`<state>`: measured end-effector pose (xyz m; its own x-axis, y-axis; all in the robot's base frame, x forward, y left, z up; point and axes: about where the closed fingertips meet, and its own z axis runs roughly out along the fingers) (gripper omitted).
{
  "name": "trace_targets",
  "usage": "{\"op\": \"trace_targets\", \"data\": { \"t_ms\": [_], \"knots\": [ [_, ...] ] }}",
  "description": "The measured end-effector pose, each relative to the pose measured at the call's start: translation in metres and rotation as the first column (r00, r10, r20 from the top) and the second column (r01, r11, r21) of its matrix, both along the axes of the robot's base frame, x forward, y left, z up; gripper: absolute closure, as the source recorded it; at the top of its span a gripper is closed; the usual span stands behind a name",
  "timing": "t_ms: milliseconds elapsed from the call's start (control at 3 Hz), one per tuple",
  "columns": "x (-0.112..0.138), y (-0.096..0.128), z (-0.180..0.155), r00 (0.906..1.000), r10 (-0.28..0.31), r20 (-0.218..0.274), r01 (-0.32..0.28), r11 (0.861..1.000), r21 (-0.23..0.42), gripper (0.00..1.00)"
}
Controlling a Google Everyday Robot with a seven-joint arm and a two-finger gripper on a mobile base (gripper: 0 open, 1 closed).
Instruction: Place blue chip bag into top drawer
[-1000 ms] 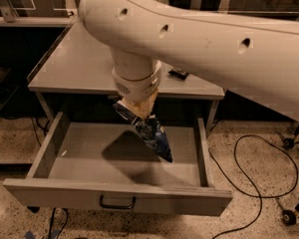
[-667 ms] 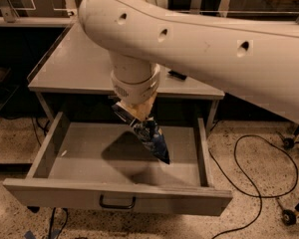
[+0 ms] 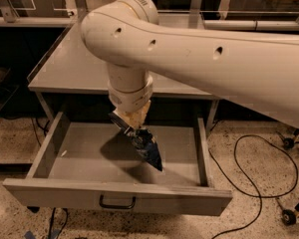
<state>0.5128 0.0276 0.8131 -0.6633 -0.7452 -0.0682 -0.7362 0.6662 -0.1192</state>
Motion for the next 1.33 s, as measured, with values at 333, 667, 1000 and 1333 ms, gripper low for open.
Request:
{"op": "trace_targets", "data": {
  "t_ms": [333, 667, 1000, 1333],
  "knots": [
    [0.01, -0.006, -0.006, 0.9994, -0.034, 0.001, 0.034, 0.999, -0.012, 1.0],
    [0.016, -0.016, -0.015, 0.9975, -0.07, -0.003, 0.07, 0.997, -0.031, 1.0],
    [0.029, -0.035, -0.021, 0.993, -0.118, 0.004, 0.118, 0.991, -0.063, 1.0],
    [0.039, -0.045, -0.026, 0.9879, -0.154, 0.015, 0.155, 0.983, -0.099, 1.0]
  ]
}}
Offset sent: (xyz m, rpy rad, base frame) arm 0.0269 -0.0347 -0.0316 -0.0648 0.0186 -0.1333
